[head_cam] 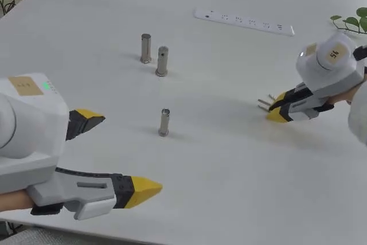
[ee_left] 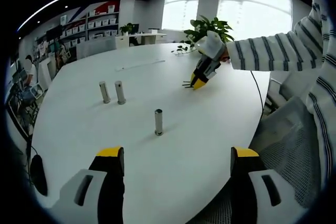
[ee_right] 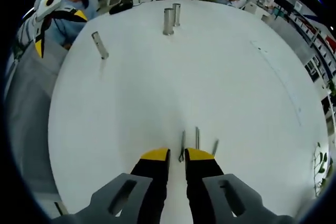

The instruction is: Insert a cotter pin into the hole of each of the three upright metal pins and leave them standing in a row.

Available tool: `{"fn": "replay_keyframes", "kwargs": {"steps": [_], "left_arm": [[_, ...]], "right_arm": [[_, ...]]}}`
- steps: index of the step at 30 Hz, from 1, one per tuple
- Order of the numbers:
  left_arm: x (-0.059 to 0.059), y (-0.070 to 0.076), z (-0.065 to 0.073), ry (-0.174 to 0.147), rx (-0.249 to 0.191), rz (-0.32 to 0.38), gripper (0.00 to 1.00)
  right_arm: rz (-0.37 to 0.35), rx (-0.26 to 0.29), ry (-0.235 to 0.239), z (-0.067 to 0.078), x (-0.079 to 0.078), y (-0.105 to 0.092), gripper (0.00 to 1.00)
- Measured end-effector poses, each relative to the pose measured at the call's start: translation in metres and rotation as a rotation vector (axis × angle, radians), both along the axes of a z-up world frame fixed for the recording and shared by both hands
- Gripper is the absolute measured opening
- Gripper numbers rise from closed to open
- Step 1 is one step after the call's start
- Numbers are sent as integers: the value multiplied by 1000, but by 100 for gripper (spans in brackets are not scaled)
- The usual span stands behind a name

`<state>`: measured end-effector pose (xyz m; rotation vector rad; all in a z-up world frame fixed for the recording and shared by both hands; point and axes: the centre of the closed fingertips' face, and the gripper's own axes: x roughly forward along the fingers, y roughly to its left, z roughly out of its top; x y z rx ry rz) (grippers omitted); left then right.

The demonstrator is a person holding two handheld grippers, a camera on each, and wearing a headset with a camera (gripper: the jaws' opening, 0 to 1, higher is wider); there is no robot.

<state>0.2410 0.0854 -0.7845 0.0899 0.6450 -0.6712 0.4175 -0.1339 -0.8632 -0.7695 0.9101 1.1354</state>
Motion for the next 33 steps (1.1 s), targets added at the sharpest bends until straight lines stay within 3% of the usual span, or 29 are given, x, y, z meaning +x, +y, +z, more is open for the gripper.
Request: {"fn": "replay_keyframes", "kwargs": {"steps": [5,12,17,21,27,33], "left_arm": [[-2,1,-3,3,18,-12,81],[-2,0,-5,8,8,-7,81],[-2,1,-8,15,8,-1,80],[-2,2,-9,17,9,0,80],[0,5,-10,15,3,25,80],[6,12,-9,-5,4,65,77]], "right_arm": [[7,-10,28,0,-1,2,11],[-20,-18,46,-2,6,2,5],[52,-66,5,-2,3,3,5],[81,-97,-1,-3,2,5,5],[74,-139,12,-3,2,5,4],[28,-132,12,-2,2,3,2]]}}
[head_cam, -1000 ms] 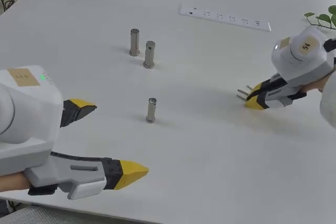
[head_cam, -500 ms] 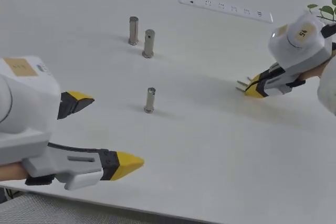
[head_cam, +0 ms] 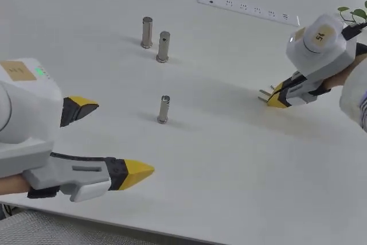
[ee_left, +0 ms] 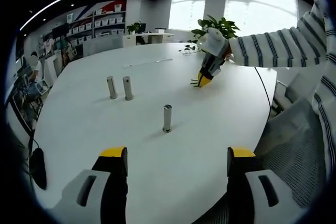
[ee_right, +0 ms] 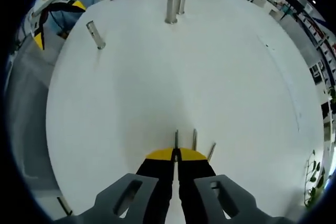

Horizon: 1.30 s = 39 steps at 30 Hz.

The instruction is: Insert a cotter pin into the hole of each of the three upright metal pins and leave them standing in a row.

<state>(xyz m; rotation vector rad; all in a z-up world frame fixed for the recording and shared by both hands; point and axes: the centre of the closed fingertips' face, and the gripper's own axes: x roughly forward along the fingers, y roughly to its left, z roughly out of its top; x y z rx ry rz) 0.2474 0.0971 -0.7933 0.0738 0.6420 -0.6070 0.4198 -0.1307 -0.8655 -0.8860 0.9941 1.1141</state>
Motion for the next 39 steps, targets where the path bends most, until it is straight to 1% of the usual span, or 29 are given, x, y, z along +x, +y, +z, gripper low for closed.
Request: {"fn": "replay_keyframes", "kwargs": {"steps": [2,5,8,11,14,20,22,25,28,31,33,34,36,37,39], "left_arm": [[1,1,1,3,-11,8,77],[3,3,2,-3,-4,12,76],[3,5,2,-1,1,14,76],[2,5,1,4,3,10,76],[2,5,1,3,1,11,75],[2,3,3,1,-3,4,75],[2,3,3,0,-3,3,74],[2,2,3,0,-7,1,74],[2,1,4,0,-13,3,74],[1,1,3,8,-11,-2,73],[0,0,3,6,-8,-6,72],[0,0,4,5,-10,-6,72],[0,0,4,6,-14,-8,72],[-1,0,4,13,-19,-11,71],[-1,-1,5,14,-23,-13,71]], "right_arm": [[0,3,-5,0,-1,0,2],[16,-5,-19,0,-2,0,1],[11,-7,-18,0,0,0,1],[-5,11,-15,0,0,-1,1],[-10,22,-18,0,0,-2,1],[18,-3,-39,1,-1,-4,2],[16,-1,-41,2,-2,-5,1],[23,-3,-45,5,-5,-6,1],[36,-13,-54,4,-8,-7,1],[32,-4,-52,4,-11,-7,1],[35,-3,-56,5,-13,-6,1],[35,-1,-57,5,-11,-7,1],[34,1,-72,7,-11,-7,1],[30,4,-74,9,-11,-7,1],[30,12,-80,12,-13,-8,1]]}}
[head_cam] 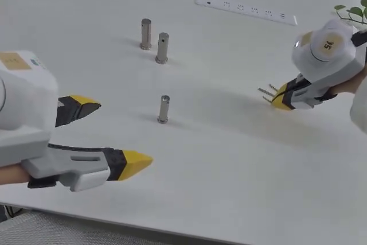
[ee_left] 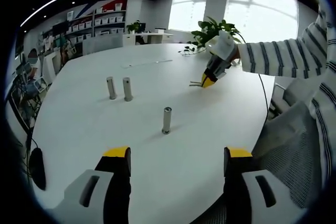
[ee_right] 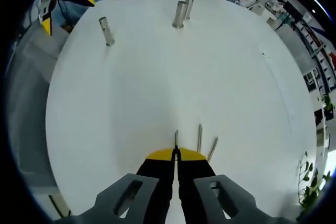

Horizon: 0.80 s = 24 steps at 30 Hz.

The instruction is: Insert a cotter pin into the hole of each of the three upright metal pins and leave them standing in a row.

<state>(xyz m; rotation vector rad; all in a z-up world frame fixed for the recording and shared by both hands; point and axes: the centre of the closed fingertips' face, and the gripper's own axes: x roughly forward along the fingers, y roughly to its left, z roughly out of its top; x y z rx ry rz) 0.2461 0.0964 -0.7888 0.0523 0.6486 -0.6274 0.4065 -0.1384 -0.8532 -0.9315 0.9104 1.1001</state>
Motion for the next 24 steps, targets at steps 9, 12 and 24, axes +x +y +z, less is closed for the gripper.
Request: {"fn": "replay_keyframes", "kwargs": {"steps": [9,12,24], "left_arm": [[2,-4,3,-5,-10,-15,69],[3,-5,4,-10,-12,-20,68],[9,-16,10,-54,-10,-65,67]], "right_arm": [[18,11,-46,11,-6,0,1],[20,23,-49,13,-11,3,1],[61,44,-125,25,-27,18,2]]}}
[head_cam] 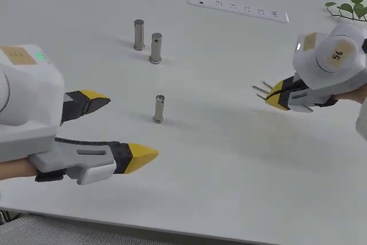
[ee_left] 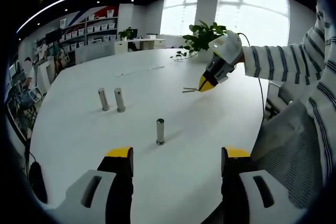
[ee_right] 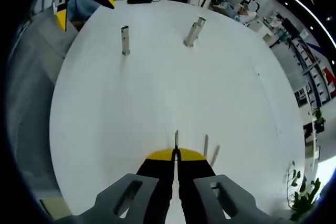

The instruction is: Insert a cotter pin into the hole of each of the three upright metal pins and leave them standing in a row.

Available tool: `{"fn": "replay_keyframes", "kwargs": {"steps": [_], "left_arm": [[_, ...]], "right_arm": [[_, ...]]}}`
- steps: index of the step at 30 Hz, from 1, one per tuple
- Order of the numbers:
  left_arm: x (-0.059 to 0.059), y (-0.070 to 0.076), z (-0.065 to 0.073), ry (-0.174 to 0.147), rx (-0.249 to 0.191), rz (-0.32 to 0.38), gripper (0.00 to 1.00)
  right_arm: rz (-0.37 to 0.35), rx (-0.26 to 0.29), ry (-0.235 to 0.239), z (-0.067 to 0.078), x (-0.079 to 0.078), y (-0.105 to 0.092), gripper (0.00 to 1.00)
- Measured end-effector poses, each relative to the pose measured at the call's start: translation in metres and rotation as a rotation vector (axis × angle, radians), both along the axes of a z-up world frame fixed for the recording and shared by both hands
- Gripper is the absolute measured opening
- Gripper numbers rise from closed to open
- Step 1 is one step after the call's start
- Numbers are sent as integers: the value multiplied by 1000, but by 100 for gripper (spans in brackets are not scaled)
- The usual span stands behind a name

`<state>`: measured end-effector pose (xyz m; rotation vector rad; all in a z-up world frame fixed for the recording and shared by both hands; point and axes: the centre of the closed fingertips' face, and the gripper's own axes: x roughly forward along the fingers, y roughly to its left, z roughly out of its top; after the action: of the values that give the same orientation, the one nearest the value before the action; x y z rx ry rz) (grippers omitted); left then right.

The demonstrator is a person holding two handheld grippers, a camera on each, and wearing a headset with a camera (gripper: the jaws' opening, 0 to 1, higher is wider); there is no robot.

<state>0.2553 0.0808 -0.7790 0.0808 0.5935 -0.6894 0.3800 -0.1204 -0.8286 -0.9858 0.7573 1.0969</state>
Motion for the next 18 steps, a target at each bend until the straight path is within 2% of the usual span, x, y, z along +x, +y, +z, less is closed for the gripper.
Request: {"fn": "replay_keyframes", "kwargs": {"steps": [7,11,14,18], "left_arm": [[5,-8,0,-18,-15,-25,65],[8,-15,2,-41,2,-56,64],[10,-22,8,-77,-4,-85,62],[12,-31,11,-88,-16,-113,62]], "right_arm": [[6,13,-33,5,-10,7,2],[-3,25,-37,3,-17,10,2],[-8,35,-45,4,-23,11,2],[-23,54,-58,6,-31,13,2]]}}
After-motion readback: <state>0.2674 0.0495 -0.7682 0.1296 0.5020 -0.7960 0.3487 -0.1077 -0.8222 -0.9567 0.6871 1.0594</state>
